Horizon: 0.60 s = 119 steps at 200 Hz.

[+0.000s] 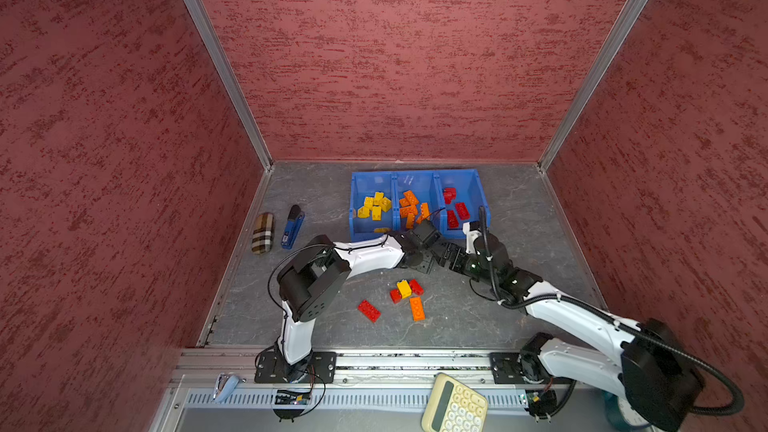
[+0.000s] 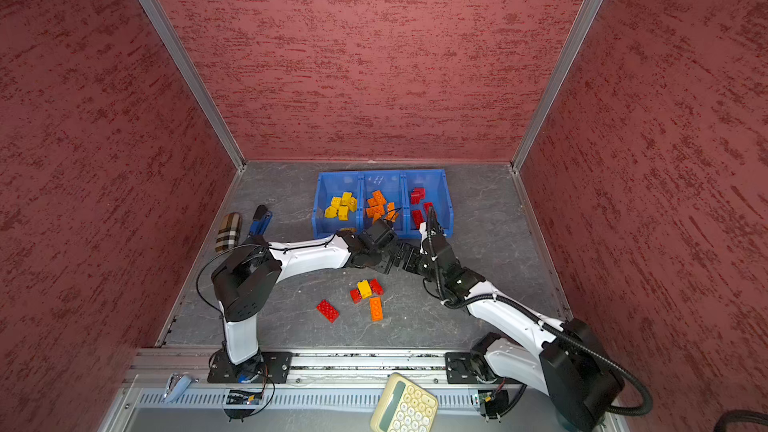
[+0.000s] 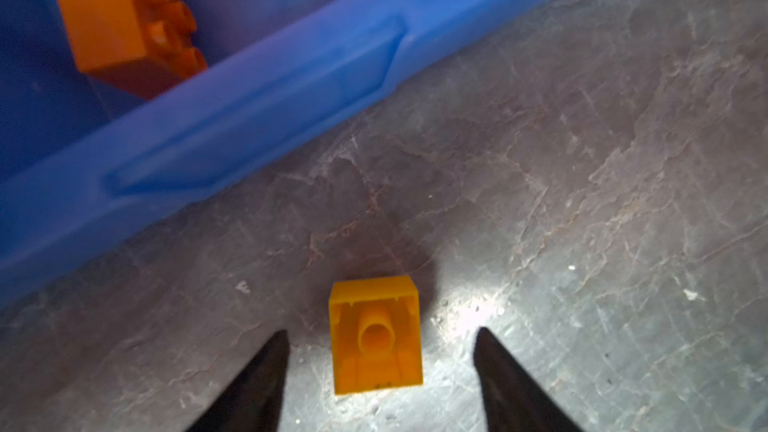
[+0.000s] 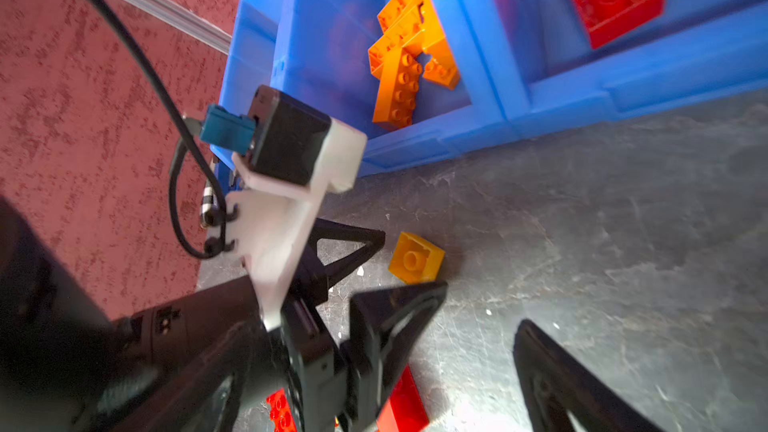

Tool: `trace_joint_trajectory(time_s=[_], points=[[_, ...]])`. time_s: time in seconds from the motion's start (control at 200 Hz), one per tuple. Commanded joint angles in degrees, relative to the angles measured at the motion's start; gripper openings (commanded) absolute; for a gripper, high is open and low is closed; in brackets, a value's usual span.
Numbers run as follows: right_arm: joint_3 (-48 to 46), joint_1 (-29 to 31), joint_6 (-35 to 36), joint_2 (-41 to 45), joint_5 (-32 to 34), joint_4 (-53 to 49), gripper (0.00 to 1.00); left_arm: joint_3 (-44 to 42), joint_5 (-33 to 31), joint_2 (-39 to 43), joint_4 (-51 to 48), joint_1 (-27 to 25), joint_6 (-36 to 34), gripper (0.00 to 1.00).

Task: Sort the legos into containers by color
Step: 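Grasp a yellow brick by the pile with the left gripper while the right draws back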

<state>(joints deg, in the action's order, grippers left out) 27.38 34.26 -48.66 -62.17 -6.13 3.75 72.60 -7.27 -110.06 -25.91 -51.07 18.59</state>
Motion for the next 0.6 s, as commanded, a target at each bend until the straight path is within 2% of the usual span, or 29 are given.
trace_joint_trajectory(time_s=[0.0, 0.341, 0.591], points=[[-3.0, -1.9, -3.5, 3.4, 1.0, 1.6, 0.99, 1.8, 0.4, -2.1, 0.8, -0.1, -0.7, 0.61], [-5.1, -4.0, -9.2, 10.7, 9.8, -8.6, 0.99, 2.1, 0.0, -4.9, 0.7, 0.1, 0.0, 0.56], [-6.5, -4.1, -9.1, 12.7, 8.2, -6.6, 0.99, 1.6, -0.1, -4.4, 0.6, 0.0, 0.4, 0.39]])
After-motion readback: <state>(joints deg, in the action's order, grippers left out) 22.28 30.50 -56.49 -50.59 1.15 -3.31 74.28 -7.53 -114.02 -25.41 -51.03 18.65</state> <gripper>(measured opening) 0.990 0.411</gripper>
